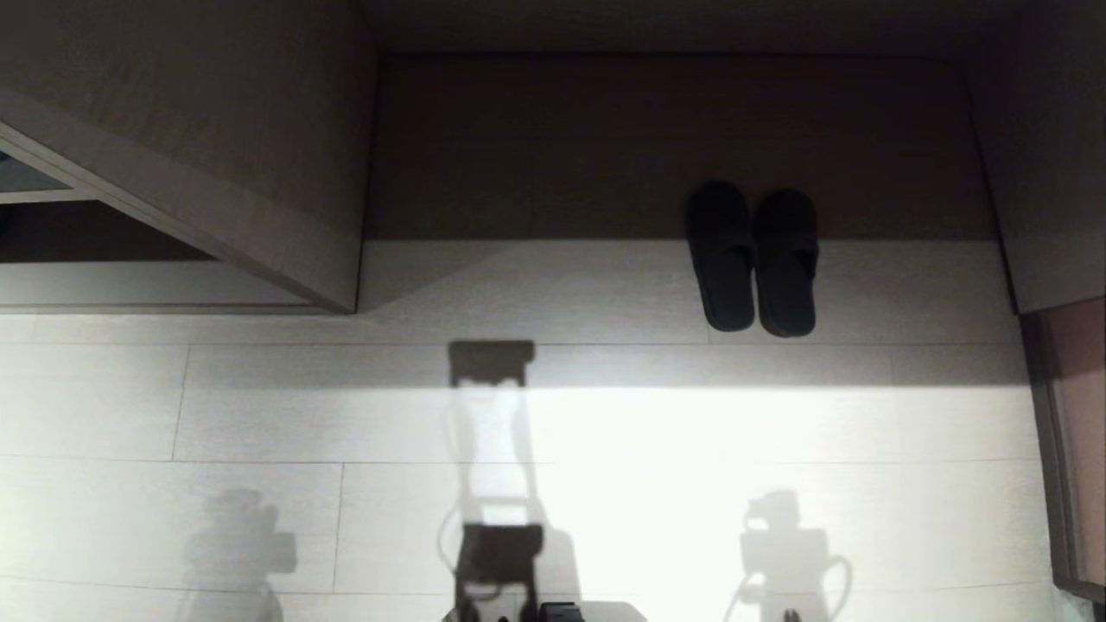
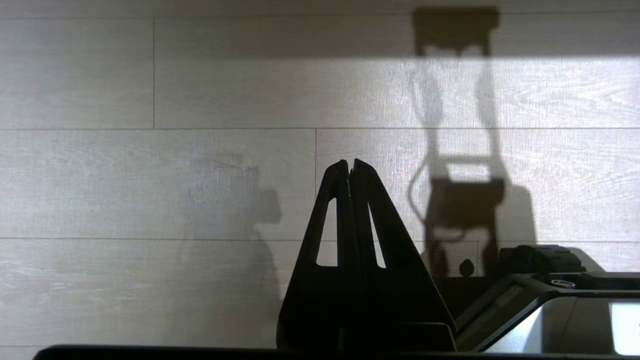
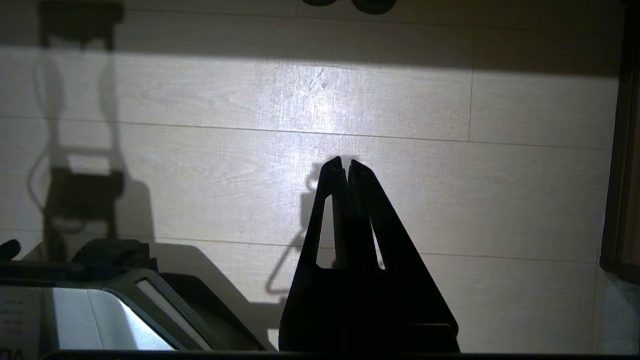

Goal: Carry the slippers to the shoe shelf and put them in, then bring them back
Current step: Pick up the slippers on the floor

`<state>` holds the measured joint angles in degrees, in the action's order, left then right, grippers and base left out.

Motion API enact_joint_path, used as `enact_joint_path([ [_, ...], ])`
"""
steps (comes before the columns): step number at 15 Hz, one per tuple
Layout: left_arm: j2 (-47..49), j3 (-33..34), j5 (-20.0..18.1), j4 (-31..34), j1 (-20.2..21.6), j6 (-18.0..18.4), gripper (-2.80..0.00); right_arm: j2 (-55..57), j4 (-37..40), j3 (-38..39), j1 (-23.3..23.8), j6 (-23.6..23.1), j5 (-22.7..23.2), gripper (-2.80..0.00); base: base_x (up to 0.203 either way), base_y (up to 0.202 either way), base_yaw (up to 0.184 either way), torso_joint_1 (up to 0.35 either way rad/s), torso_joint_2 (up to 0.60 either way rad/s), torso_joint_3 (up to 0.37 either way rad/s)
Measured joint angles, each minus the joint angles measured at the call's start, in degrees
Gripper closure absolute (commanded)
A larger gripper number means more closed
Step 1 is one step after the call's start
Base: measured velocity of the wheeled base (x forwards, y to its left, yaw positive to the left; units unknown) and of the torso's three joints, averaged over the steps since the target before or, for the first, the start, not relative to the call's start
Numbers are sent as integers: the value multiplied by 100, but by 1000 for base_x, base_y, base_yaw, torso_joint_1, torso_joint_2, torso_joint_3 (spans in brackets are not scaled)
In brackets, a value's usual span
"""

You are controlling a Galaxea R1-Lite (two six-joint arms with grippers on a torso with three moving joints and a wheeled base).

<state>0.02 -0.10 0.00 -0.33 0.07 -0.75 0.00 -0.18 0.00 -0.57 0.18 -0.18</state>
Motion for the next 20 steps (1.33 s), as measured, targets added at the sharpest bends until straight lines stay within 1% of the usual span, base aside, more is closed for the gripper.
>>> enact_joint_path([
  [20,2,0,0,1,0,-2,0,0,0,-7,-2,1,0,0,0,0,0,2,1,-197],
])
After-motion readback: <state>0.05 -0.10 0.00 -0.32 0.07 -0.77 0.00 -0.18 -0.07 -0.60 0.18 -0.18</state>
